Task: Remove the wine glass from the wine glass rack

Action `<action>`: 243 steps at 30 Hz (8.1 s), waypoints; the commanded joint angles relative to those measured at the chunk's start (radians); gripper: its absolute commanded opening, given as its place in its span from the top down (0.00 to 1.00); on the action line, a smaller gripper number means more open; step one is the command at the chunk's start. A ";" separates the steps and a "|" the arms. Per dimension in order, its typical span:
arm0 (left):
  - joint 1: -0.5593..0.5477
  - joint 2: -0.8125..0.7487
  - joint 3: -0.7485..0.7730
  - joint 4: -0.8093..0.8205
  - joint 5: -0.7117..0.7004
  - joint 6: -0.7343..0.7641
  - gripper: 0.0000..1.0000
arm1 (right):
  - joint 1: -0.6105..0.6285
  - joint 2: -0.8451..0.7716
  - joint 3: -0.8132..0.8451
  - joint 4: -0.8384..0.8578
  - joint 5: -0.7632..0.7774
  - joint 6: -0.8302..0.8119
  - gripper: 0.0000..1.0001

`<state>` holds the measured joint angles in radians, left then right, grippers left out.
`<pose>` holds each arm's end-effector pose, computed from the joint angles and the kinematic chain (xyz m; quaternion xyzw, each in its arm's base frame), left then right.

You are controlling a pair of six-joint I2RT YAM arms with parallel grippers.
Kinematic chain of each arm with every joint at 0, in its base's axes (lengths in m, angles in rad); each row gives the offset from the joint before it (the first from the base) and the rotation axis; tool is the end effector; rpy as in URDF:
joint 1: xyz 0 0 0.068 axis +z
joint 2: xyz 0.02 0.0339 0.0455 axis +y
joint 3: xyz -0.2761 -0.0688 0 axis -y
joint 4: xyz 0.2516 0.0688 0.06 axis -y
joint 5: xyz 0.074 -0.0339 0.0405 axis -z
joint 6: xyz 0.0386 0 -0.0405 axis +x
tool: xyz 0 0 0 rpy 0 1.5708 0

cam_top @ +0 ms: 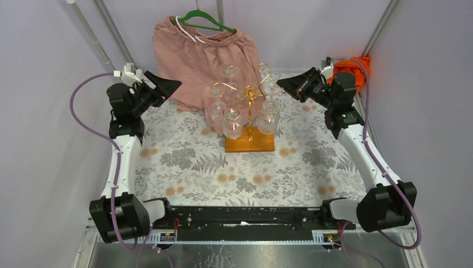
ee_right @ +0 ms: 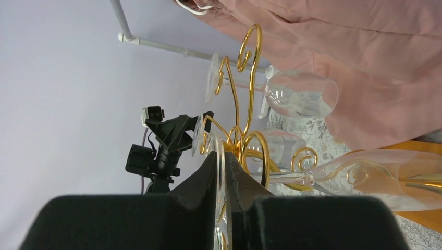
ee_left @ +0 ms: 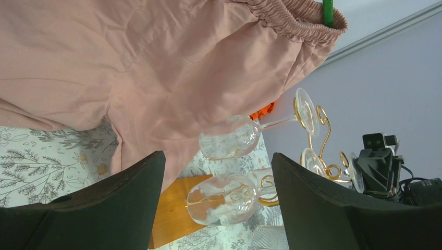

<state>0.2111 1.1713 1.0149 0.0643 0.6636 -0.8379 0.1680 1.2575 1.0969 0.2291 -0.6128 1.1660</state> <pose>0.2733 0.0343 0.3783 -0.1599 0.7146 -0.4254 0.5318 0.2903 0.0717 0.4024 0.1178 0.6769 0.5928 0.4202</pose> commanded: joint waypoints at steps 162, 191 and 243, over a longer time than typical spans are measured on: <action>-0.345 0.260 0.910 -1.131 -0.730 0.453 1.00 | 0.395 -0.348 0.262 -0.419 0.670 -0.509 0.03; -0.247 0.575 0.713 -1.134 -0.695 0.524 1.00 | 0.395 -0.234 0.250 -0.445 0.658 -0.472 0.03; -0.248 0.183 0.689 -0.550 -0.012 0.210 0.58 | 0.395 -0.181 0.183 -0.340 0.530 -0.419 0.01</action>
<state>-0.0364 1.3830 1.8359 -0.8539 0.3031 -0.4427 0.5594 1.0927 1.2858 -0.1577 -0.0727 0.7494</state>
